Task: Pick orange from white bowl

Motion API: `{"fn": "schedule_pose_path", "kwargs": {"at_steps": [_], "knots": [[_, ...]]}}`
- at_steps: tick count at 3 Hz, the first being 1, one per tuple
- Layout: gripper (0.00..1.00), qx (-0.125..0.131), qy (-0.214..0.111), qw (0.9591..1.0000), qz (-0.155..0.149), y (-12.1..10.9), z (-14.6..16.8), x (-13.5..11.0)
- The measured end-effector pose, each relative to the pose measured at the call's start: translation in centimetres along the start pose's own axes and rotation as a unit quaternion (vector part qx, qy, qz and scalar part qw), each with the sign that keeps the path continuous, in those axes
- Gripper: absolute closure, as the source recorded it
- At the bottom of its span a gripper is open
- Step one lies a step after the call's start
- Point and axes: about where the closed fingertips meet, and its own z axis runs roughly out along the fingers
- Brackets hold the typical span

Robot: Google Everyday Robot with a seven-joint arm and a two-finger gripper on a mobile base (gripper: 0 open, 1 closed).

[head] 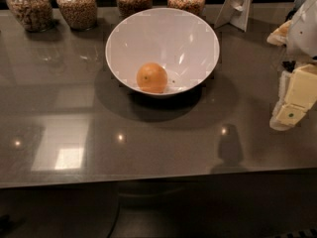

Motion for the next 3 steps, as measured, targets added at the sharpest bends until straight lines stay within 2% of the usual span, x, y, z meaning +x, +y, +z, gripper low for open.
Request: {"fn": "schedule_pose_path", "kwargs": {"at_steps": [1,2,3], "knots": [[0.00,0.000,0.000,1.0000,0.000,0.0,0.0,0.0],[0.00,0.012,-0.051,0.9986,0.002,-1.2,0.1,-1.8],[0.00,0.021,-0.131,0.9912,0.001,-3.4,0.8,-5.8]]}}
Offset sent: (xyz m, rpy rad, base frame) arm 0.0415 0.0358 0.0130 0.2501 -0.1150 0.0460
